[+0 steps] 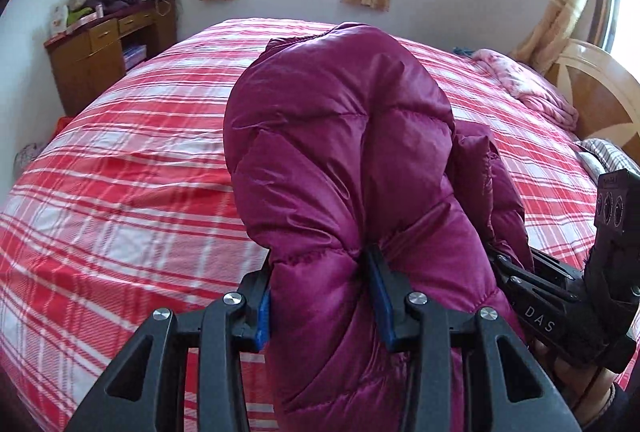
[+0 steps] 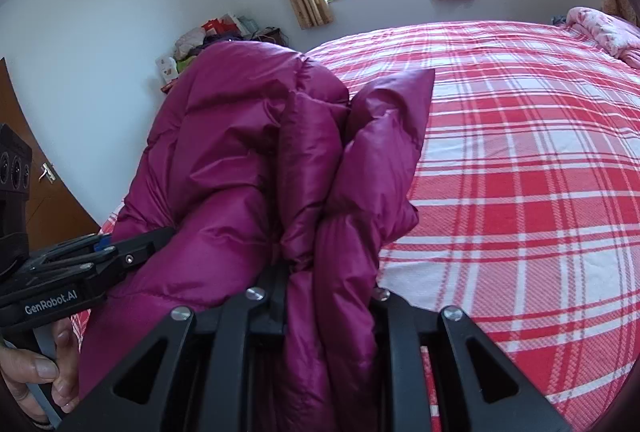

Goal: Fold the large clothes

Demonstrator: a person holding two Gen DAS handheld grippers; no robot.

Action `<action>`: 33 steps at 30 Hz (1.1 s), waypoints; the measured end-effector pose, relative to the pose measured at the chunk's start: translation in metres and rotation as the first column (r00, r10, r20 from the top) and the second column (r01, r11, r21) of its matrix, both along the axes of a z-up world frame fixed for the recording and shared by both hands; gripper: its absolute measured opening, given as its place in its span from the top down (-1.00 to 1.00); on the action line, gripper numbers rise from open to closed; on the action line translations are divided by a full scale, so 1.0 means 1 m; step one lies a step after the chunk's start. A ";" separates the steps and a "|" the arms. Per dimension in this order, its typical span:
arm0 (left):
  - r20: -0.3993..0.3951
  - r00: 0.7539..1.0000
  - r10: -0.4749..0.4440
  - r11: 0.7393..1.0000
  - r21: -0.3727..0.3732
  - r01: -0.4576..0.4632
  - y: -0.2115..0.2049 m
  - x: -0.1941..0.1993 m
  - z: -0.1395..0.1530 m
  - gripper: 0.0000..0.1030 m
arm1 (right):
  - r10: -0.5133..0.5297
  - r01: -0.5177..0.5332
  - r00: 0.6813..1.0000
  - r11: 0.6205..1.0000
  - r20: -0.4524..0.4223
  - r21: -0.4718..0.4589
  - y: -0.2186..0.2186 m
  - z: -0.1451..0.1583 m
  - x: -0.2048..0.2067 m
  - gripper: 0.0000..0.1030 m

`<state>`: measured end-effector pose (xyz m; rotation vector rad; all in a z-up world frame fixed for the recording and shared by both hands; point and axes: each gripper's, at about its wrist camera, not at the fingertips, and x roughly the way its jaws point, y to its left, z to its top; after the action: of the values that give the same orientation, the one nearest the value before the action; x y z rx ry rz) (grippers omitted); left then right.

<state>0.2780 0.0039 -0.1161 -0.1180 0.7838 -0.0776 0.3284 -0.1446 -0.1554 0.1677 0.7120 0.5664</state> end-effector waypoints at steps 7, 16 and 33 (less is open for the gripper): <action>-0.010 0.998 0.062 0.998 0.008 -0.062 0.044 -0.009 -0.008 0.18 | 0.066 -0.066 0.998 0.998 -0.022 -0.019 0.039 -0.004 0.017 0.58; -0.049 0.989 0.137 0.989 0.071 -0.133 0.066 -0.003 -0.035 -0.33 | 0.054 -0.057 0.997 0.997 -0.063 -0.053 0.052 -0.015 0.028 0.43; 0.012 0.990 0.140 0.980 0.140 -0.140 0.085 -0.029 -0.018 -0.52 | -0.049 0.045 0.997 0.997 -0.053 -0.070 0.033 -0.001 0.025 -0.26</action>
<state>0.2491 0.0886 -0.1339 -0.0389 0.7748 0.1108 0.3536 -0.1115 -0.1569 0.1355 0.7777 0.4931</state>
